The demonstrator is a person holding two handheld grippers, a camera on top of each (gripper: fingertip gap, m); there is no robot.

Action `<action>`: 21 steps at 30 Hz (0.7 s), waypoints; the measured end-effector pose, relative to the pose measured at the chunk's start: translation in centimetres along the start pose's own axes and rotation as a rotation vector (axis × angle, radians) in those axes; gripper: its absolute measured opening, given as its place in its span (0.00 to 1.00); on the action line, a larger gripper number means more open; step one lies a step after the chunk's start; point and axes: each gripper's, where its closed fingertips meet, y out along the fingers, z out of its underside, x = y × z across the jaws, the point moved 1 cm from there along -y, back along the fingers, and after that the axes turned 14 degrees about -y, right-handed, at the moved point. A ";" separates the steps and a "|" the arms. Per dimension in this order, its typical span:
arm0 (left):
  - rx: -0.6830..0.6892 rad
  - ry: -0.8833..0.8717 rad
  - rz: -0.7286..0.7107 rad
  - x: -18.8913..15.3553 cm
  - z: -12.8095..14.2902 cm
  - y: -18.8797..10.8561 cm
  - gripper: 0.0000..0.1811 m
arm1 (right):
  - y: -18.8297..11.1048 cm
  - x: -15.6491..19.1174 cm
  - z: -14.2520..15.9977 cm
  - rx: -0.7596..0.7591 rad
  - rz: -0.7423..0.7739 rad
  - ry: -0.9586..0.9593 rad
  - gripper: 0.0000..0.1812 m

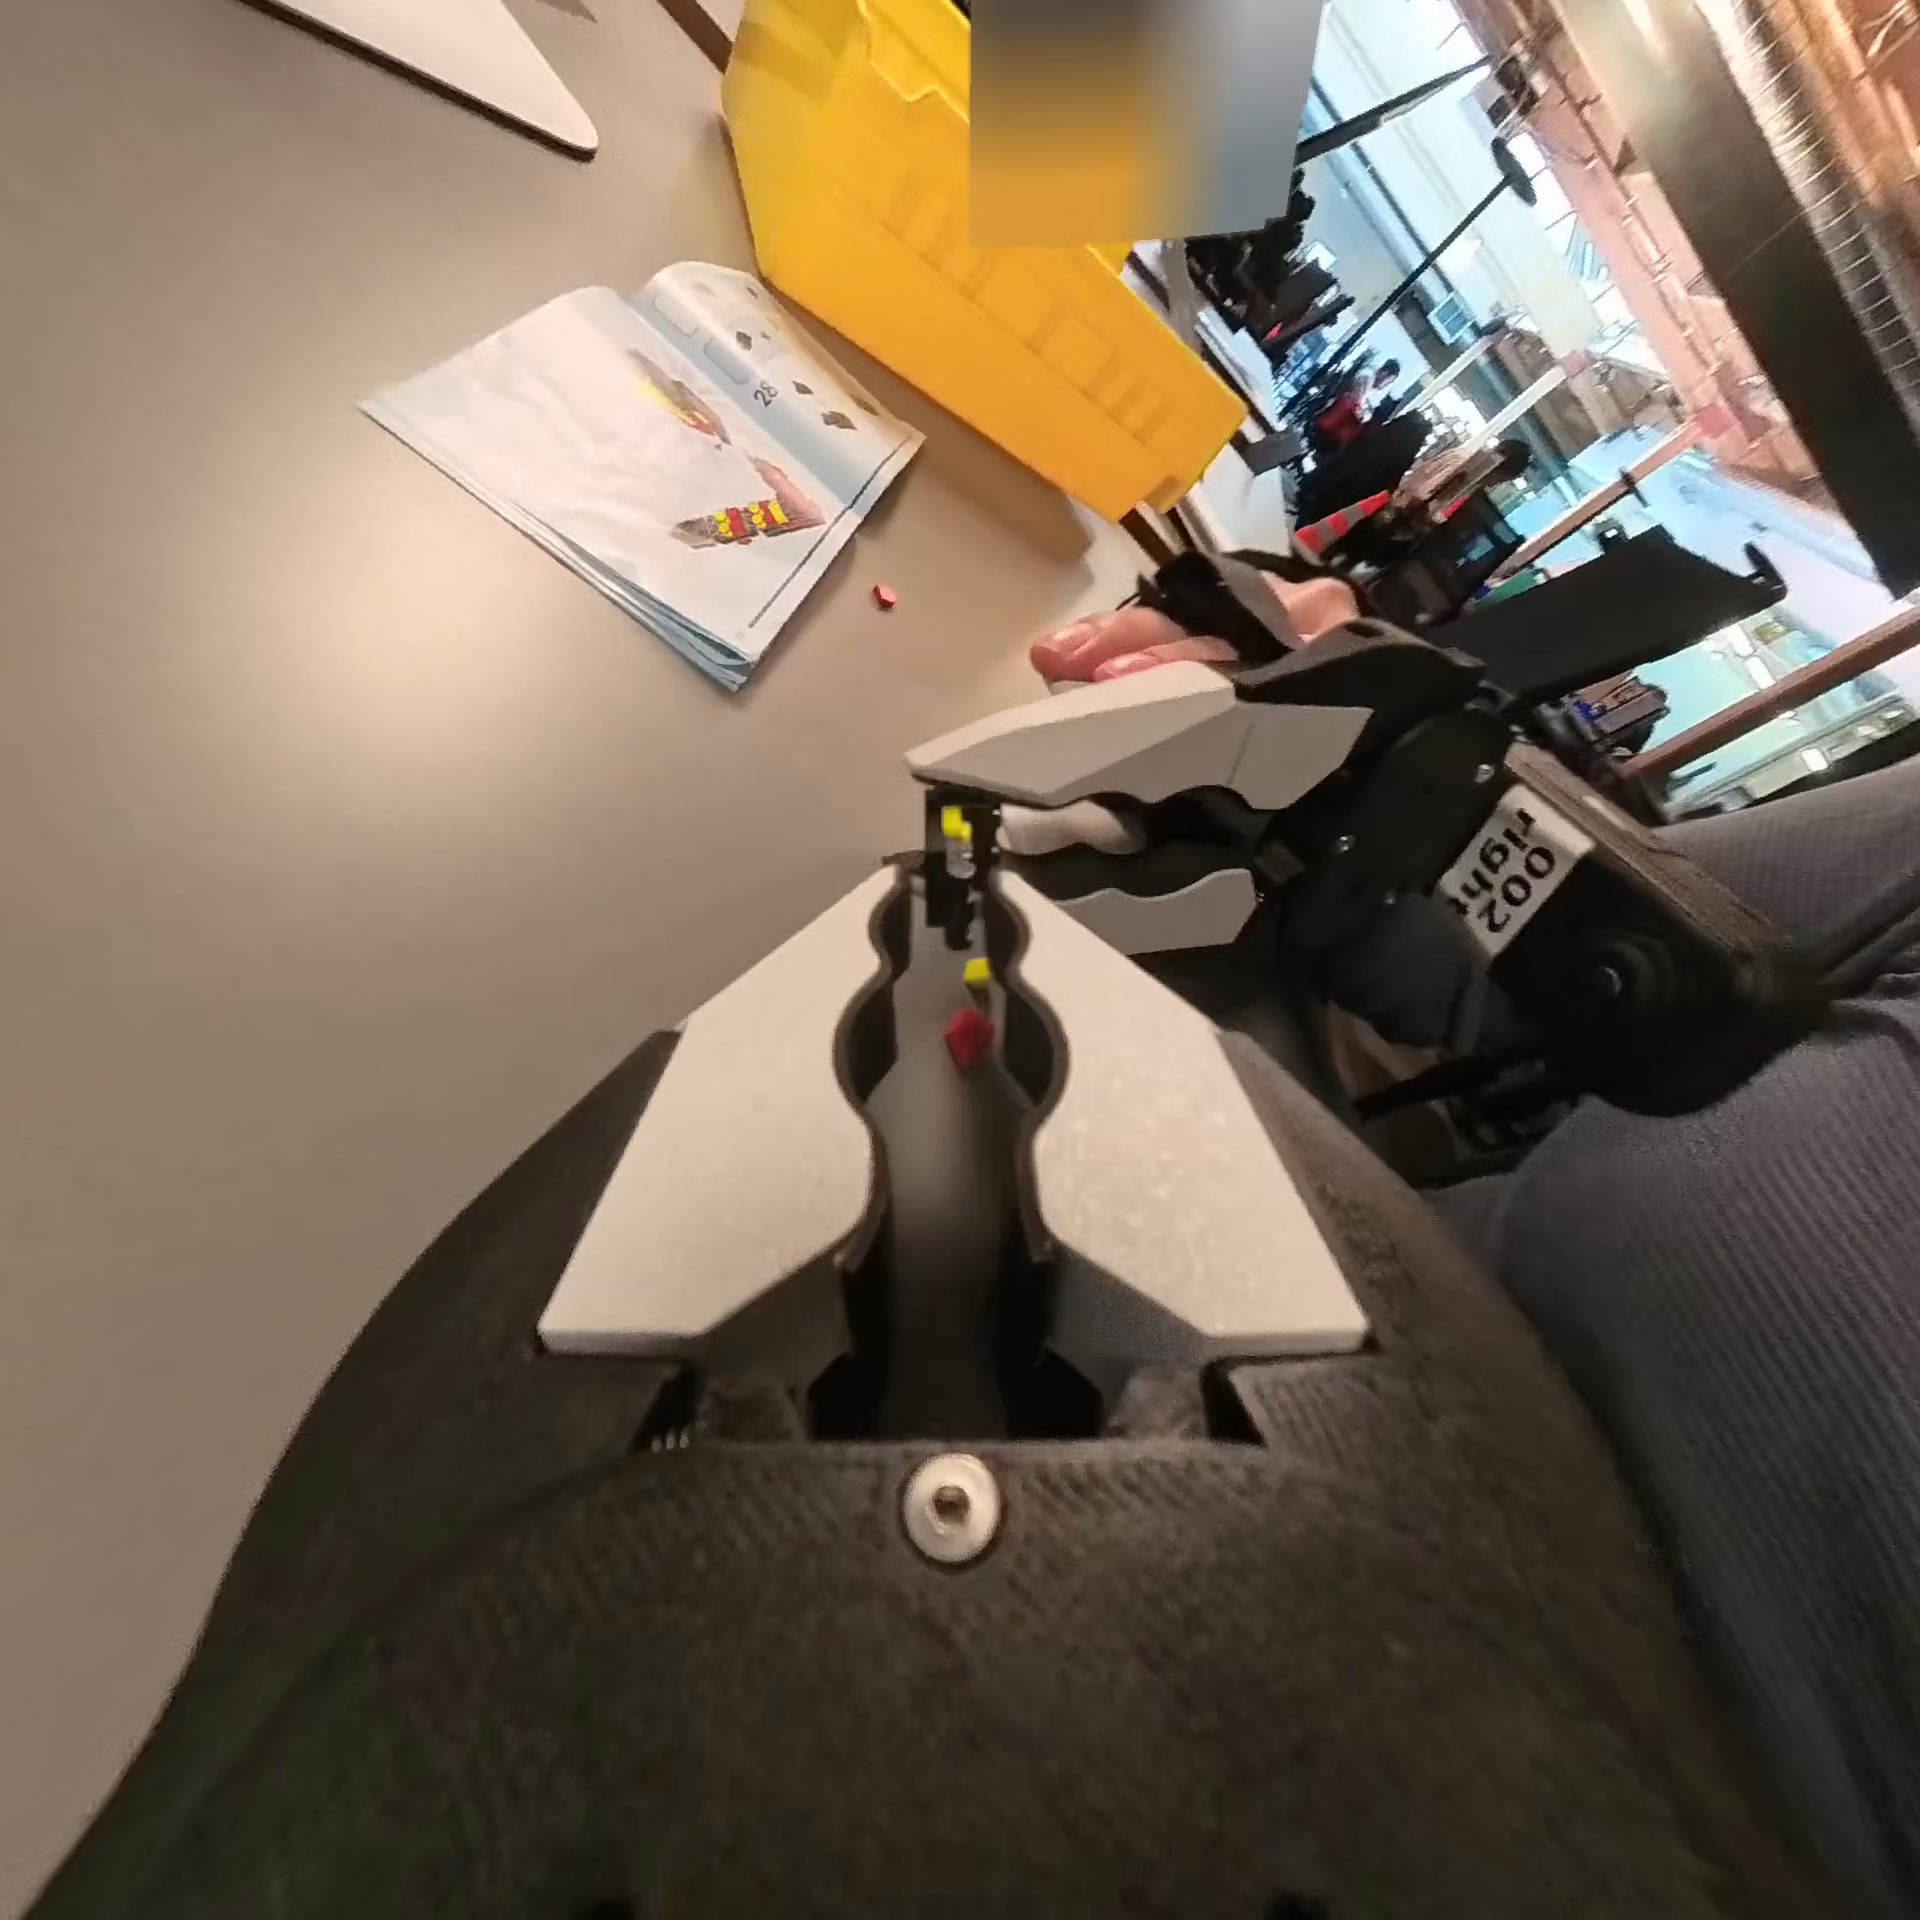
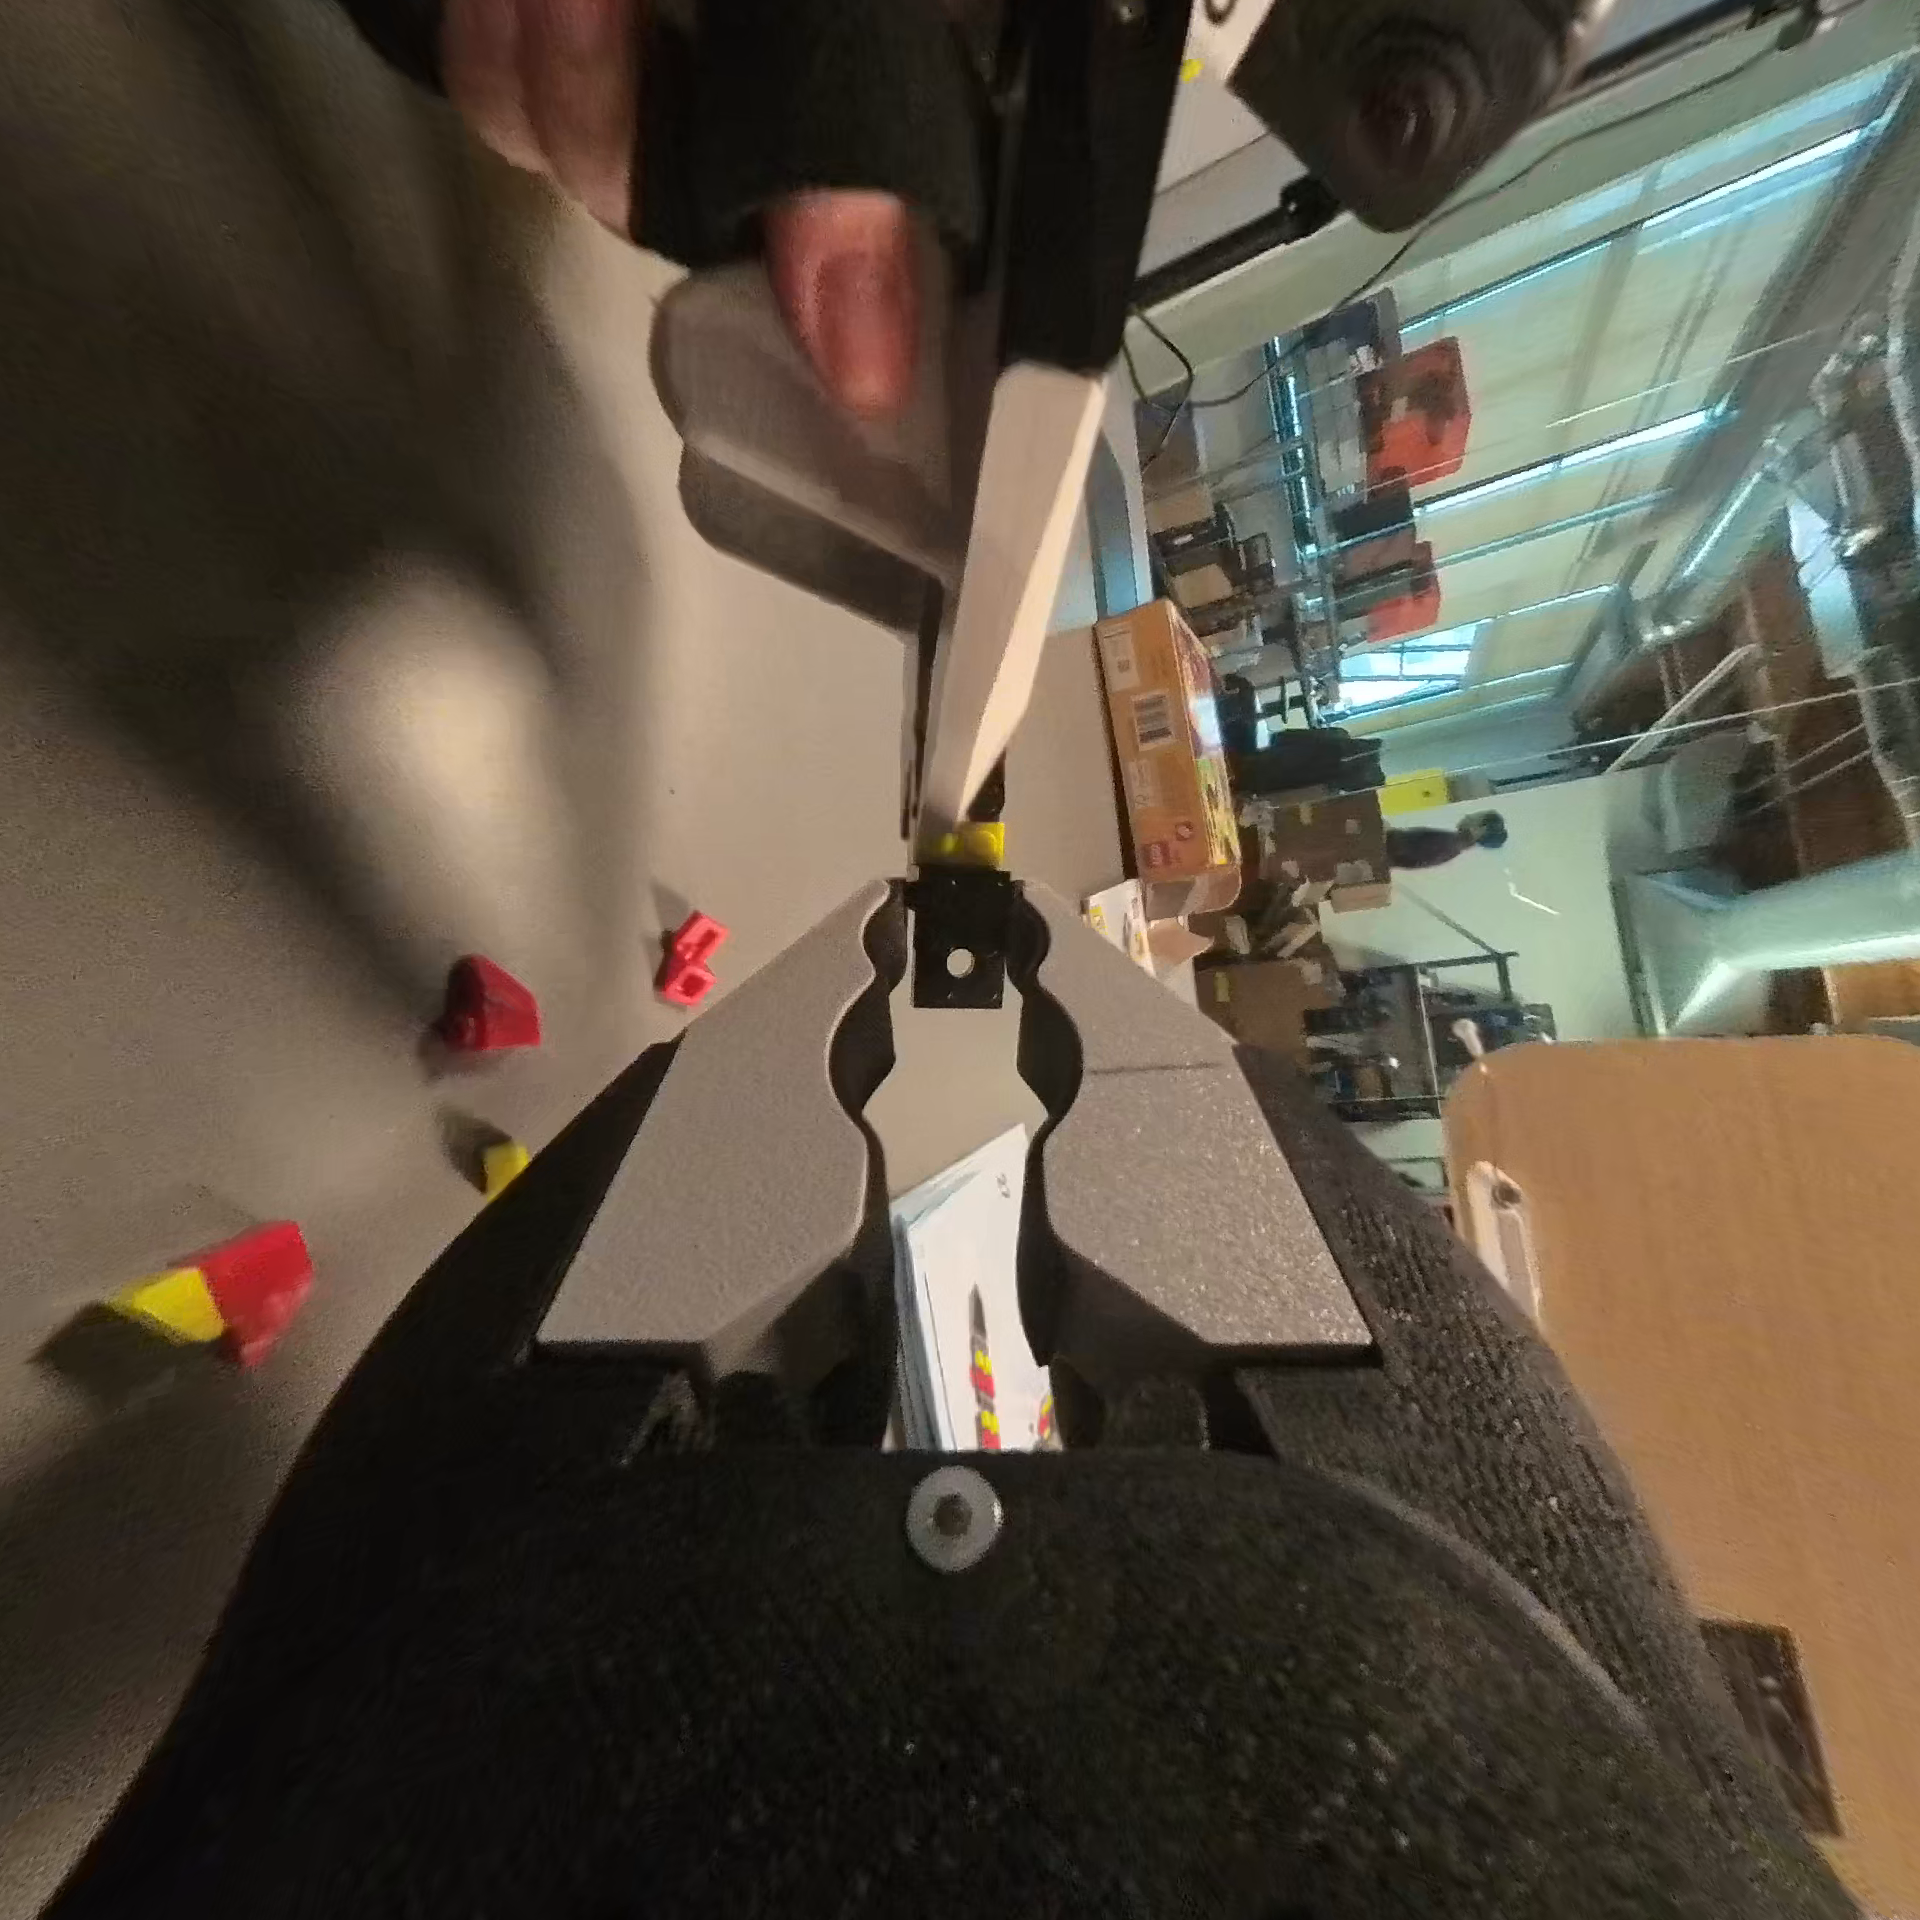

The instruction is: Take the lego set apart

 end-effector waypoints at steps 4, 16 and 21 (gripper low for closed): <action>-0.013 -0.048 0.069 -0.2 -0.2 -0.4 0.08 | -0.2 -0.1 0.4 -0.010 -0.002 0.012 0.09; -0.018 -0.062 0.030 0.4 -0.2 -0.5 0.04 | 0.1 0.7 0.2 -0.021 -0.022 0.013 0.10; 0.009 -0.070 0.035 0.3 0.3 -0.3 0.04 | 0.7 1.2 0.3 0.034 -0.056 0.011 0.15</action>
